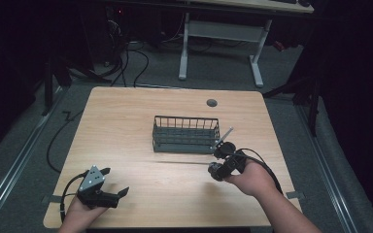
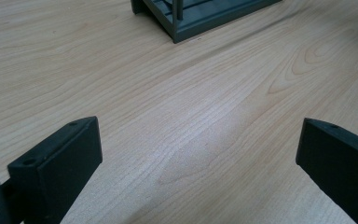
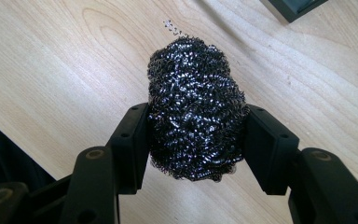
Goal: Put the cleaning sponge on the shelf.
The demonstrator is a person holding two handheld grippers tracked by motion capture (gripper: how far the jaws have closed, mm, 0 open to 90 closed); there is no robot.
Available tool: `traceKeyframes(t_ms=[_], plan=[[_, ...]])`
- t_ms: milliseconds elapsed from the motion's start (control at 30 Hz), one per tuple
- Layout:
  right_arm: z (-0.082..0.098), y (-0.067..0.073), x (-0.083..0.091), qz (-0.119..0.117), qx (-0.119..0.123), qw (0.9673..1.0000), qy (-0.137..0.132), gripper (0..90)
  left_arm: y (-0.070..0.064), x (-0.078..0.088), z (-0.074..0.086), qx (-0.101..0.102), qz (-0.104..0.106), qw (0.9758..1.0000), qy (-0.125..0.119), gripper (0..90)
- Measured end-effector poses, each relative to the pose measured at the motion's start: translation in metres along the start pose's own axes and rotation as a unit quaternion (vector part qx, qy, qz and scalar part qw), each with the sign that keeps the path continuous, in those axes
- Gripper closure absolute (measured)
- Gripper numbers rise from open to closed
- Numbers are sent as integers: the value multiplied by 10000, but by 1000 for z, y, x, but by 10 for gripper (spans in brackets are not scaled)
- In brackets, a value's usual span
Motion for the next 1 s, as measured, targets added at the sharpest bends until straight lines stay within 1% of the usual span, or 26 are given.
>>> traceKeyframes(t_ms=[67,100,133,200,233,267,300,333,367,433,467,500,533,567,633,667,700,733,767,867,933,1000], plan=[[-2,-2,3,21,41,10000,18,454,0,0,0,3,2,10000,0,9],[-1,-1,4,-4,-31,10000,34,454,0,0,0,2,3,10000,1,9],[-3,-3,8,-51,1,10000,47,454,0,0,0,5,3,10000,-1,9],[-4,-4,9,-63,39,10000,44,454,0,0,0,-2,9,10000,6,9],[-5,-4,11,-102,2,9999,24,454,0,0,0,-2,9,10000,3,9],[-5,-3,13,-126,-165,9998,67,454,0,0,0,-2,10,10000,5,9],[-7,-6,15,-110,-69,9999,14,454,0,0,0,-4,11,10000,7,9],[-9,-8,17,-117,-25,9999,2,454,0,0,0,-3,11,10000,1,9],[-11,-9,20,-111,-81,9999,15,454,0,0,0,-2,13,10000,-1,9],[-12,-10,21,-102,-56,9999,18,454,0,0,0,-1,14,10000,1,9],[-15,-11,24,-128,-161,9998,36,454,0,0,0,-2,15,10000,-1,9],[-15,-11,24,-128,-161,9998,36,454,0,0,0,-2,15,10000,-1,9],[-20,-13,27,-171,-174,9997,-7,454,0,1,0,-11,18,10000,12,9],[-20,-13,27,-171,-174,9997,-7,454,0,1,0,-11,18,10000,12,9],[-23,-15,29,-154,-100,9998,-42,454,0,1,0,-6,19,10000,6,9],[-27,-16,30,-140,-189,9997,-21,454,0,1,0,-2,21,10000,6,9],[-27,-16,30,-140,-189,9997,-21,454,0,1,0,-2,21,10000,6,9],[-28,-17,30,-130,-106,9999,-37,454,0,1,0,-3,21,10000,8,9],[-32,-18,31,-122,-149,9998,-35,454,0,1,0,-7,24,10000,8,9],[-36,-20,32,-109,-134,9998,-44,454,0,1,0,-10,34,10000,24,9],[-42,-23,36,-79,-113,9999,-84,454,0,0,0,-6,23,10000,7,9],[-45,-24,37,-57,-123,9999,-101,454,0,0,0,-5,21,10000,12,9]])
Point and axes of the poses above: each handheld gripper's, and its own axes: x roughly backward along the jaws, z roughly out of its underside, y roughly to its left, the point moved 10 cm from there along -x, roughly forward along the jaws, and after that the axes turned 3 degrees about y, right-handed, at the moved point
